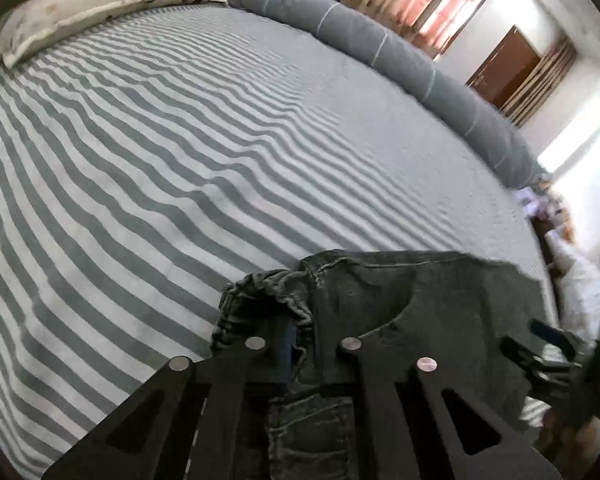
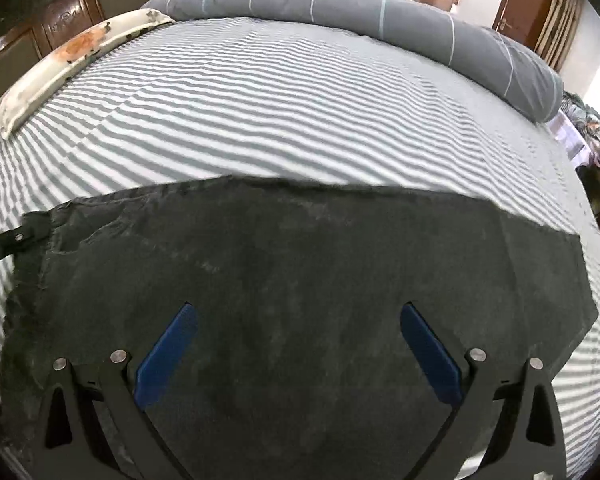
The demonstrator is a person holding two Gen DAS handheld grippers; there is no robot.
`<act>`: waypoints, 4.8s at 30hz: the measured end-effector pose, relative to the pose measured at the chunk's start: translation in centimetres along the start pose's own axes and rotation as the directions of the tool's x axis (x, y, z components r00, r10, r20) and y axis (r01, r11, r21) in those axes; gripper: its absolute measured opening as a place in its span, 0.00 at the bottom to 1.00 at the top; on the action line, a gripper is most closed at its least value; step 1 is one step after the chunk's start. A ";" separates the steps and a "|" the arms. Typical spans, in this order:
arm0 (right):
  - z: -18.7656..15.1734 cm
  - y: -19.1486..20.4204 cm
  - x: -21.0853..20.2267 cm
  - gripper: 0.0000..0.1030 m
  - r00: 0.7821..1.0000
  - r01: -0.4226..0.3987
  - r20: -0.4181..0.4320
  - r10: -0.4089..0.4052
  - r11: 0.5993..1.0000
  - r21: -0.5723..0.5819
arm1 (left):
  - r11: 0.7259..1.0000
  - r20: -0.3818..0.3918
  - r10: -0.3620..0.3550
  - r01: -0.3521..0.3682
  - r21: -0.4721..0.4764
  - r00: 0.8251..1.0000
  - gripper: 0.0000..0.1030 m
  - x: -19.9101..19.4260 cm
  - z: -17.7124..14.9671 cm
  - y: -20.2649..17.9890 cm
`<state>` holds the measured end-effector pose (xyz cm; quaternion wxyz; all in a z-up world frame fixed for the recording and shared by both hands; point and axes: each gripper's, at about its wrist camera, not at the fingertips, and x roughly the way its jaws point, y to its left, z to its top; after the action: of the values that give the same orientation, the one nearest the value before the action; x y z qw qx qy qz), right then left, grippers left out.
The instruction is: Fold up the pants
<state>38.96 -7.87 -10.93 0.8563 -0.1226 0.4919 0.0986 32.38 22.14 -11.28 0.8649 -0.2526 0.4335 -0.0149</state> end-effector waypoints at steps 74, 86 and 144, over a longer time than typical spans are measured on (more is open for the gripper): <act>8.8 -12.2 7.2 0.08 0.912 -0.405 -0.345 0.223 0.638 -0.655 | 0.994 0.375 -0.105 0.083 0.076 0.921 0.05 -10.7 -3.0 -4.1; 3.3 -13.6 -2.0 0.06 0.989 -0.135 -0.125 0.074 0.788 -0.601 | 0.995 0.296 -0.101 0.103 0.009 0.950 0.05 -11.1 -2.4 -3.1; -29.2 -6.9 -17.3 0.31 0.983 -0.180 0.012 0.181 0.965 0.192 | 0.955 -0.281 -0.284 0.243 -0.172 0.917 0.53 -19.6 -19.7 2.5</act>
<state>8.46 -24.20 -9.31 0.8502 0.0057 0.5107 0.1276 4.76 20.72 -7.67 0.7595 -0.3609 0.5226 -0.1406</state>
